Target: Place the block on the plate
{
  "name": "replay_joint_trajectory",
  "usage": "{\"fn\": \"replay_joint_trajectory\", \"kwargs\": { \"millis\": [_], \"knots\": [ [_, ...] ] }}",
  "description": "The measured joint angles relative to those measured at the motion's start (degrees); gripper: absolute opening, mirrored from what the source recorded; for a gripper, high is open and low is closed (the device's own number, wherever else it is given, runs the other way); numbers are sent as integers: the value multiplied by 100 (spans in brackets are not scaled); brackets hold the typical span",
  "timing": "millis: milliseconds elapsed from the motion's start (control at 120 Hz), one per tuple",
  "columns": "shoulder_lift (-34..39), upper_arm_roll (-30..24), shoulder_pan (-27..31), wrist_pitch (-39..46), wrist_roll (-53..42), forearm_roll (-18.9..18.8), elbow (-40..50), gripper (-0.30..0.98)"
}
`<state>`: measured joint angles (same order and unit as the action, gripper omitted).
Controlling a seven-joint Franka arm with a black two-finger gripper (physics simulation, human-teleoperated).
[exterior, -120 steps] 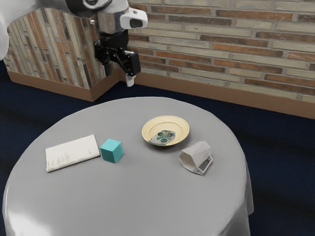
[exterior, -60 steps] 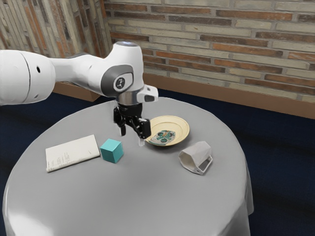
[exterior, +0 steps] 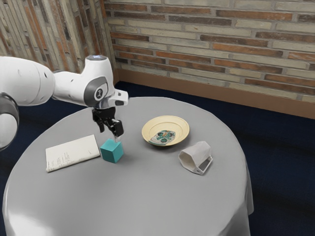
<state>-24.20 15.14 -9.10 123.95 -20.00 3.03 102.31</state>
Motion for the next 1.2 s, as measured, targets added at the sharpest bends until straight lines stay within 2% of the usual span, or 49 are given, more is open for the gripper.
{"fn": "replay_joint_trajectory", "kwargs": {
  "millis": [183,383,808,1200],
  "knots": [
    [-239,6,53,188,-234,431,50,69],
    [-265,61,57,160,-61,582,151,69],
    [-604,48,56,194,641,533,98,69],
    [-599,7,48,160,1104,354,-44,66]
  ]
}}
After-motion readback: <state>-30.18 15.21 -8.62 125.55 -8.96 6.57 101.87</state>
